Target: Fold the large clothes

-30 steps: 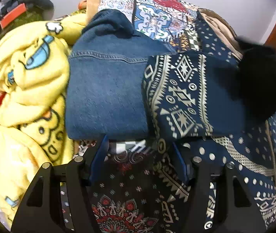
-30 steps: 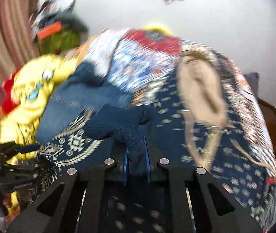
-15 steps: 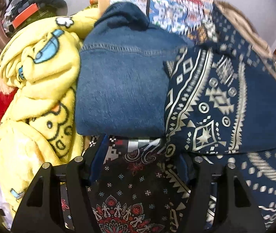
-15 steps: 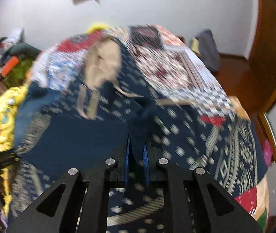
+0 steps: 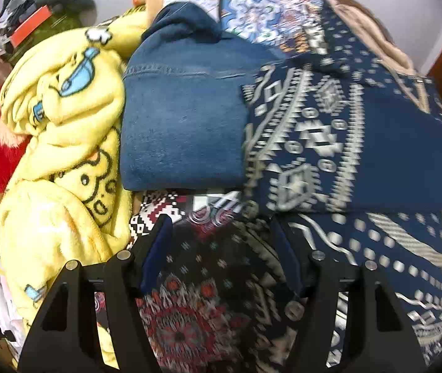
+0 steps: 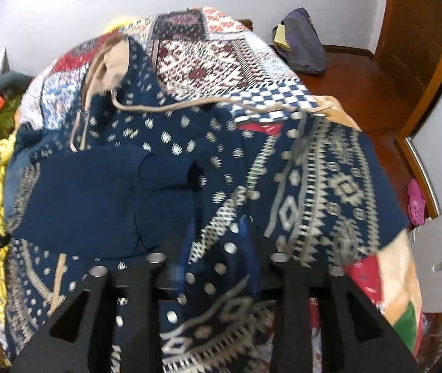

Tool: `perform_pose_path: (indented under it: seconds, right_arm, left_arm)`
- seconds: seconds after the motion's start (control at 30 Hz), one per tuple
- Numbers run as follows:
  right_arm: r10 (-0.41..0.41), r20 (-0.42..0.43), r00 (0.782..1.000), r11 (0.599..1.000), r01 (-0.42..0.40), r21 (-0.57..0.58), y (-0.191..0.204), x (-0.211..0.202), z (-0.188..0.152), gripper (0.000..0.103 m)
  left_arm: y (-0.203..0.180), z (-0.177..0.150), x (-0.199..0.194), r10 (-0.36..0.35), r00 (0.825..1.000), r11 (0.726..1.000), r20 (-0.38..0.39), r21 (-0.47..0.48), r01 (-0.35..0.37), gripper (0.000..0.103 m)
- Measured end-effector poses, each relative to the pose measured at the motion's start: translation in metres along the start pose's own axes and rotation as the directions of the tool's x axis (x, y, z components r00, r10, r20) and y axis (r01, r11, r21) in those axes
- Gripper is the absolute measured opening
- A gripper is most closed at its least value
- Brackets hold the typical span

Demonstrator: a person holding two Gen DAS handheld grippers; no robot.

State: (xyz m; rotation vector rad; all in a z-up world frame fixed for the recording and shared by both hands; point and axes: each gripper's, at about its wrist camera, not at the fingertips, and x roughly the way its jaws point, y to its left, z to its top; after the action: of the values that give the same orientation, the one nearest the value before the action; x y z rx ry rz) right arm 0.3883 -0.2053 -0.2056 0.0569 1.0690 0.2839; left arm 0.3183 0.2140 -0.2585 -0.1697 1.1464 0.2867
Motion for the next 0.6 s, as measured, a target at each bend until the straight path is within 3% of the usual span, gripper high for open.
perform_pose_path:
  seconds: [0.17, 0.3, 0.43, 0.6]
  right_arm:
    - [0.004, 0.079, 0.997, 1.0, -0.006, 0.028, -0.027, -0.041, 0.004, 0.043]
    - [-0.017, 0.151, 0.988, 0.997, 0.005, 0.079, -0.057, -0.069, 0.001, 0.074]
    - [-0.077, 0.124, 0.989, 0.991, 0.062, 0.123, -0.088, -0.064, -0.003, 0.074]
    - [-0.044, 0.031, 0.999, 0.967, 0.035, 0.251, -0.137, -0.031, -0.02, 0.074]
  left_arm:
    - [-0.023, 0.008, -0.041, -0.012, 0.997, 0.998, 0.071, 0.069, 0.007, 0.064]
    - [-0.049, 0.024, -0.071, -0.052, 0.988, 0.993, 0.143, 0.11, 0.036, 0.068]
    - [-0.083, 0.042, -0.082, -0.107, 0.974, 0.985, 0.199, 0.152, 0.077, 0.078]
    - [-0.129, 0.05, -0.072, -0.165, 0.967, 0.968, 0.193, 0.22, 0.121, 0.083]
